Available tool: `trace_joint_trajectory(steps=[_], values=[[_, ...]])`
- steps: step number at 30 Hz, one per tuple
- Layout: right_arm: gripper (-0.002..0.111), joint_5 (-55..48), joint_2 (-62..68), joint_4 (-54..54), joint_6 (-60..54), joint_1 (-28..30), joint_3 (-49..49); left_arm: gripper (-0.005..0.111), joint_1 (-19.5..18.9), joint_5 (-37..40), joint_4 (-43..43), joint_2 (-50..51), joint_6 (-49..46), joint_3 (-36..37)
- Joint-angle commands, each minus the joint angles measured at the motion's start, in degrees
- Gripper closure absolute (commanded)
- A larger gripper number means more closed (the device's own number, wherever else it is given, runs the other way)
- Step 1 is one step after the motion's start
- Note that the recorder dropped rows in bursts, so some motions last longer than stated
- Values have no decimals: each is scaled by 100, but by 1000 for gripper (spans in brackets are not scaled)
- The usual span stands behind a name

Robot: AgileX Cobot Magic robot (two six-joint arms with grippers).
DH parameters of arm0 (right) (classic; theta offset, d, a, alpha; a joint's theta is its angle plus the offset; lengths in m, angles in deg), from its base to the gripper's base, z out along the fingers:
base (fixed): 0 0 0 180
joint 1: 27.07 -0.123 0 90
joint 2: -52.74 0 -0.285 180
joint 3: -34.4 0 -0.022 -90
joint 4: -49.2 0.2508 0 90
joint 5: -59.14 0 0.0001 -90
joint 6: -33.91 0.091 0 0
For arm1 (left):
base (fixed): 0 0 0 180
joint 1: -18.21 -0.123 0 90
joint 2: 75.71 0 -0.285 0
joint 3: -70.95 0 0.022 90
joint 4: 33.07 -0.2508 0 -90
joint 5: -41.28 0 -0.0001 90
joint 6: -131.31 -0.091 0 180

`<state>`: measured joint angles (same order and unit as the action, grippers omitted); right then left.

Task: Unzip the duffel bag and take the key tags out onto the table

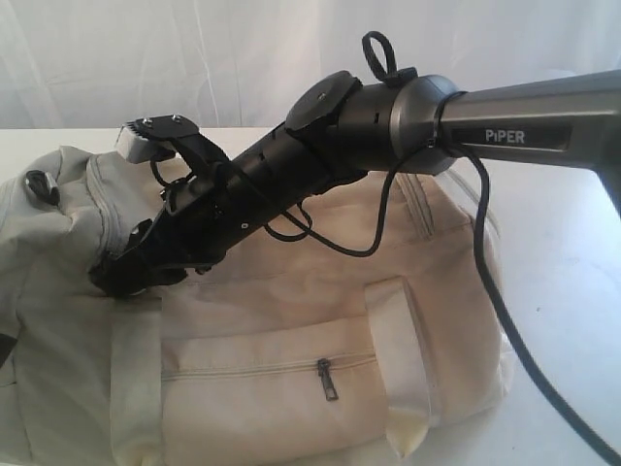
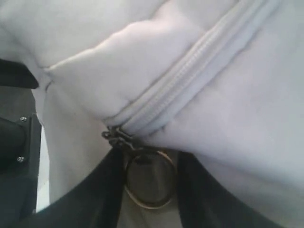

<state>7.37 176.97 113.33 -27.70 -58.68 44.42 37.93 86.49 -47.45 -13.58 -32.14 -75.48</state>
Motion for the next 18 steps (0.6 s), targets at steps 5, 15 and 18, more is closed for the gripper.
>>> trace_joint_trajectory(steps=[5, 15, 18], values=[[108, -103, -3, 9, 30, -37, 14, 107, -24, 23, -228, -121, -10, -32], [108, -47, -194, -674, 405, -27, 14, 107, -24, 23, -228, -121, -10, -32], [108, 91, -276, -741, 497, -27, 14, 107, -24, 23, -228, -121, -10, -32]])
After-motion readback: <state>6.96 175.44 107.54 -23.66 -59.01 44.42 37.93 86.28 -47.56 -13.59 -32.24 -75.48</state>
